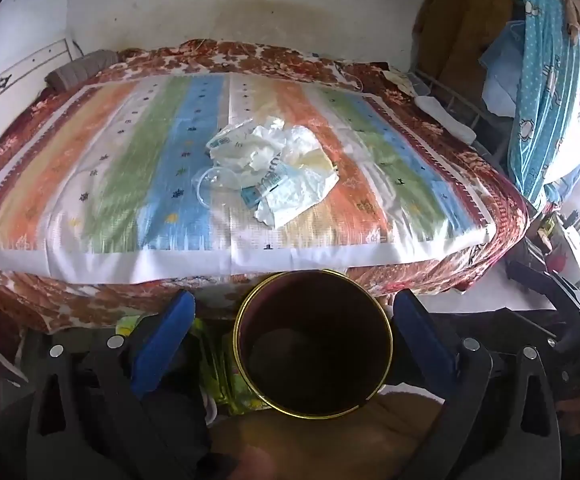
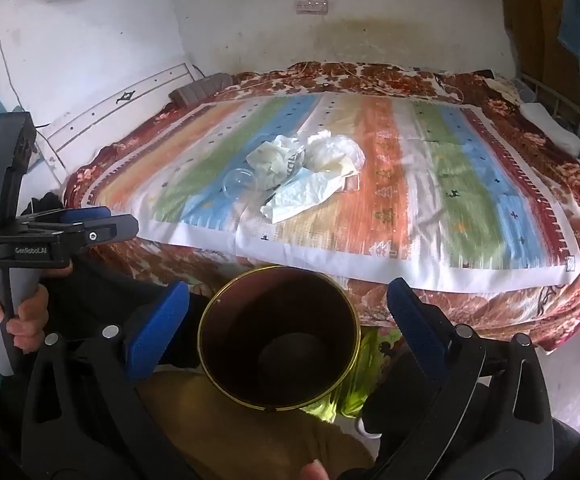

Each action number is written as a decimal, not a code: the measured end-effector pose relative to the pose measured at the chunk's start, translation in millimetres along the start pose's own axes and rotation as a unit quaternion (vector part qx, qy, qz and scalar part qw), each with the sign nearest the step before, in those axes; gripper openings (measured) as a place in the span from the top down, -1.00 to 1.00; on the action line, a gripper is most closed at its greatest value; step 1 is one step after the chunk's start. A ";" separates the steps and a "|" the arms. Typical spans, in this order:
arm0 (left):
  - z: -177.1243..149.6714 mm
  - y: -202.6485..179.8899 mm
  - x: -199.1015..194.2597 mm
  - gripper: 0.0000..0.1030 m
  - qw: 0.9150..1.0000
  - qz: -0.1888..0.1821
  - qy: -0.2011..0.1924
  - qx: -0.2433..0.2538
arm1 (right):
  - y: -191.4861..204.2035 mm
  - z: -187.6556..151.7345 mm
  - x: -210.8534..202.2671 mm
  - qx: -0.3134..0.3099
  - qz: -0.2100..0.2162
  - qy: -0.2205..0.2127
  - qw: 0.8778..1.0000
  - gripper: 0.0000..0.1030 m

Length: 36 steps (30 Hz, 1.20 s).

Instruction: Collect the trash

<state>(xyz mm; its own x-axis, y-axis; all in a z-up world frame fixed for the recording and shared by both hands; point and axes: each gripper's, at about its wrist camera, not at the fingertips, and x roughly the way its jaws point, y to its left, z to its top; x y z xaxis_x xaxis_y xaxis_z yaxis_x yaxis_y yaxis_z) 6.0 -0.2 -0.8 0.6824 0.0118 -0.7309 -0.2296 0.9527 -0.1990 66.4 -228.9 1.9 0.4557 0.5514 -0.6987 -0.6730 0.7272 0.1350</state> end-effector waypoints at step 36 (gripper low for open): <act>7.4 -0.4 -0.4 -0.89 1.000 0.021 -0.001 -0.007 | -2.7 -1.5 2.3 0.012 0.020 0.000 1.000 -0.83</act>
<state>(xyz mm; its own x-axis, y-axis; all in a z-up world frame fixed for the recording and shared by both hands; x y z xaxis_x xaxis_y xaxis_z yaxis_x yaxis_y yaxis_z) 11.0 1.6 4.4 0.6735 0.0515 -0.7374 -0.2666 0.9473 -0.1774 68.4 -230.2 -1.1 0.4292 0.5799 -0.6925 -0.6759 0.7148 0.1796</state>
